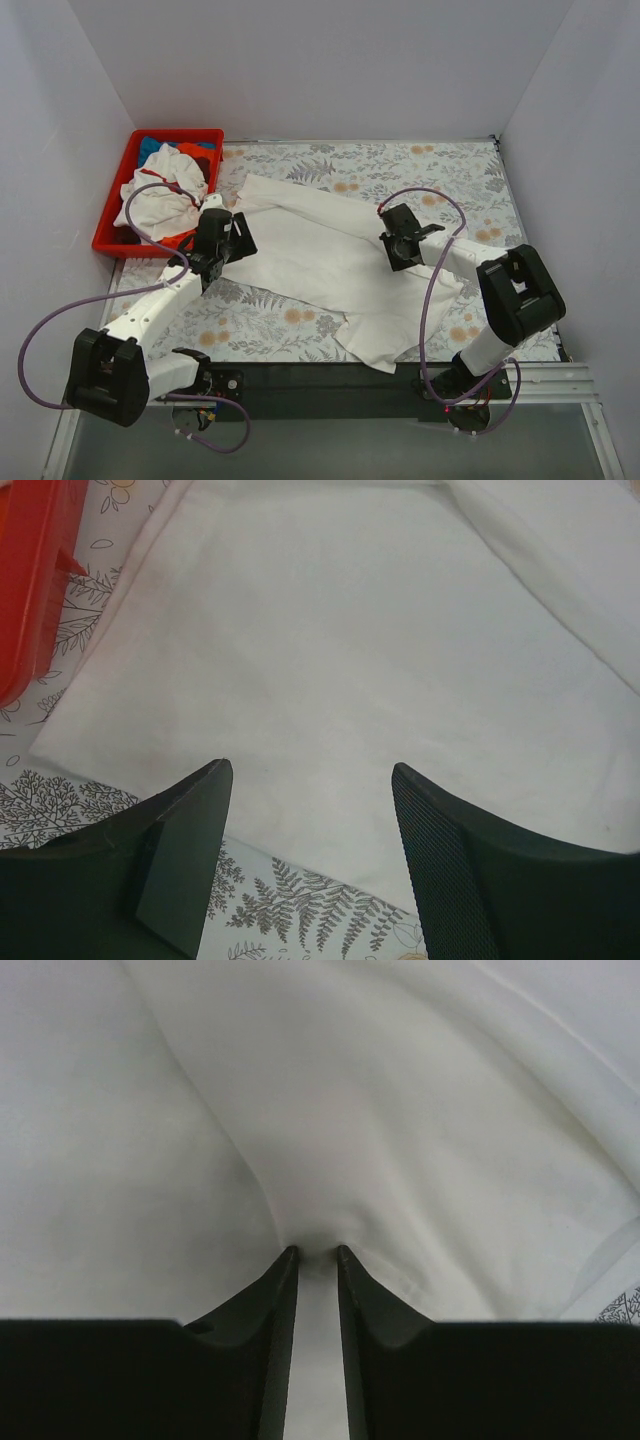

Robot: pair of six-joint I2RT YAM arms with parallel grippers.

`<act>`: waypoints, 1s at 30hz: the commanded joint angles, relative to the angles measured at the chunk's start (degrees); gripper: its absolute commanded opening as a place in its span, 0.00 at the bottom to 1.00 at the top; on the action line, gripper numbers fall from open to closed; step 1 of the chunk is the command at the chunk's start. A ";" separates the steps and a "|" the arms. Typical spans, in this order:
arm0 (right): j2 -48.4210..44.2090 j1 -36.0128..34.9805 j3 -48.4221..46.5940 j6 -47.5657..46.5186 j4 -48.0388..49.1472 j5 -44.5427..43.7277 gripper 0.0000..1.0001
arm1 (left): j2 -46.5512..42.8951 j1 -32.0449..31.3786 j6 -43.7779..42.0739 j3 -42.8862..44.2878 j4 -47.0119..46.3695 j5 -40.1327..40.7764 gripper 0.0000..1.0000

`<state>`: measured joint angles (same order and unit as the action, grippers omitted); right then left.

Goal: Fold and stack the t-shirts
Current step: Fold the tshirt

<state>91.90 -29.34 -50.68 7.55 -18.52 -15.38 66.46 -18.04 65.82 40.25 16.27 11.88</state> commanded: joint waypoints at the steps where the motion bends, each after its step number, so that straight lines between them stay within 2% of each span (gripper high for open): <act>1: 0.65 -0.45 -2.06 0.27 0.07 -1.68 0.27 | 0.43 -0.24 -0.61 1.76 -0.80 1.22 0.63; 8: -0.05 -0.45 -1.79 0.09 -0.28 -1.41 0.01 | 1.04 -0.15 -0.70 1.76 -0.72 0.86 0.63; 19: -3.66 -0.45 -8.56 1.32 -8.80 1.66 0.01 | 1.66 -0.24 -0.87 1.76 -0.72 0.60 0.63; 30: 1.26 -0.36 -16.81 5.72 -15.40 9.21 0.01 | 2.36 -0.24 -0.96 1.85 -0.37 0.16 0.63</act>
<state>91.31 -29.65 -63.77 11.22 -31.18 -9.85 69.06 -18.04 65.58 40.25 16.27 11.77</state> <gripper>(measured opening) 0.020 0.632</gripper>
